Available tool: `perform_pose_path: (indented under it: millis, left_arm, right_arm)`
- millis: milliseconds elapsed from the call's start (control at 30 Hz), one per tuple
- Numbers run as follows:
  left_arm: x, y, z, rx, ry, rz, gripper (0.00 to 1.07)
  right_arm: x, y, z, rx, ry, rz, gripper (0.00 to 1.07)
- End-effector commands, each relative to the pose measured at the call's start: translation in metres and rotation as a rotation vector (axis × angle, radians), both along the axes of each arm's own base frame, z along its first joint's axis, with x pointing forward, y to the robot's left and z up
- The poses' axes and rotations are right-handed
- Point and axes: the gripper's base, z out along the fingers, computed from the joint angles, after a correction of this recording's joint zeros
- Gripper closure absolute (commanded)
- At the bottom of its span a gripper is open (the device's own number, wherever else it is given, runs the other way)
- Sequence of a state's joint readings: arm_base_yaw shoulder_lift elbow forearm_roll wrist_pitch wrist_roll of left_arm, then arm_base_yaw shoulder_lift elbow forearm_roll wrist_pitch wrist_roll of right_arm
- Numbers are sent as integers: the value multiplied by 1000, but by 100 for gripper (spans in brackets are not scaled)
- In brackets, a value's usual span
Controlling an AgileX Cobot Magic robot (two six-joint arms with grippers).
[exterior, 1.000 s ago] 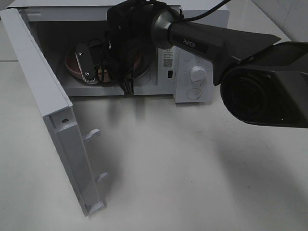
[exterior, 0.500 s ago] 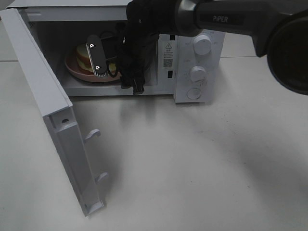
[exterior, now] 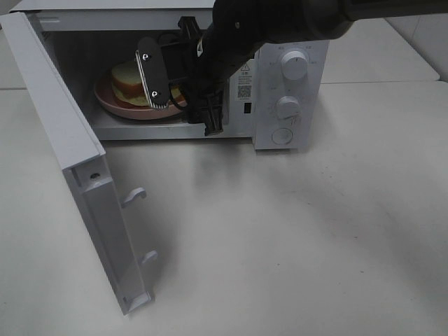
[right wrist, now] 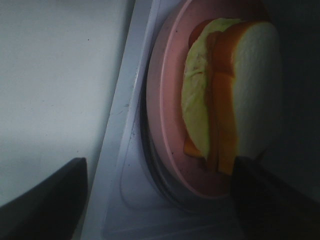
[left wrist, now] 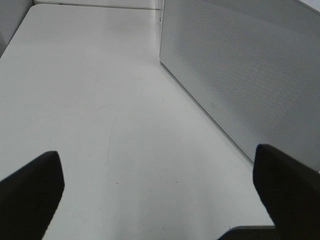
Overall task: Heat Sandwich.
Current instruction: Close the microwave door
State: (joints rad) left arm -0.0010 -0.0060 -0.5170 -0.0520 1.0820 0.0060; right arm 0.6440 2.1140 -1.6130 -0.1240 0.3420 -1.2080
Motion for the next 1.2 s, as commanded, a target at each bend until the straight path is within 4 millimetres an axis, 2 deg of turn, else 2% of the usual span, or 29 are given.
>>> perform_pose_path:
  millis: [33, 400, 633, 833, 1167, 1200]
  left_arm:
    - [-2, 0, 0, -1, -29, -5, 10]
    - [-2, 0, 0, -1, -29, -5, 10]
    - [-2, 0, 0, -1, -29, -5, 10]
    - [-2, 0, 0, -1, -29, -5, 10]
    - [-2, 0, 0, -1, -29, -5, 10]
    - [-2, 0, 0, -1, -29, -5, 10]
  right_arm:
    - [-9, -10, 7, -1, -14, -3, 29]
    - [-38, -31, 20, 43, 9, -51, 30]
    - [-53, -45, 30, 112, 105, -223, 21]
    - [-62, -53, 41, 151, 145, -314, 21]
    - [-97, -82, 47, 209, 303, -594, 24]
    - [-106, -89, 47, 229, 333, -660, 24]
